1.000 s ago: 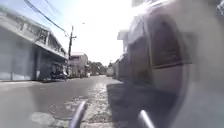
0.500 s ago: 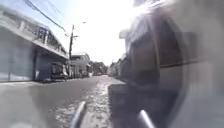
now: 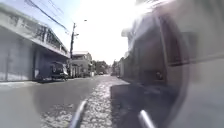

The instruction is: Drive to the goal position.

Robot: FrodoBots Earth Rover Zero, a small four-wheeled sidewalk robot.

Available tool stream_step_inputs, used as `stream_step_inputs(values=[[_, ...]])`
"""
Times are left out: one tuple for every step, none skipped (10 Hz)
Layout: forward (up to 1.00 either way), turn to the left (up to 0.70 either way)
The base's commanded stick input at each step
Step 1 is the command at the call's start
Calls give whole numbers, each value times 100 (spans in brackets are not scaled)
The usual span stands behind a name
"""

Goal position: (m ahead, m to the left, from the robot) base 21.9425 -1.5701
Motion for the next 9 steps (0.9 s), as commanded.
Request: stream_step_inputs(values=[[85, 0], [85, 0], [85, 0], [85, 0], [85, 0], [85, 0], [85, 0], [85, 0], [85, 0]])
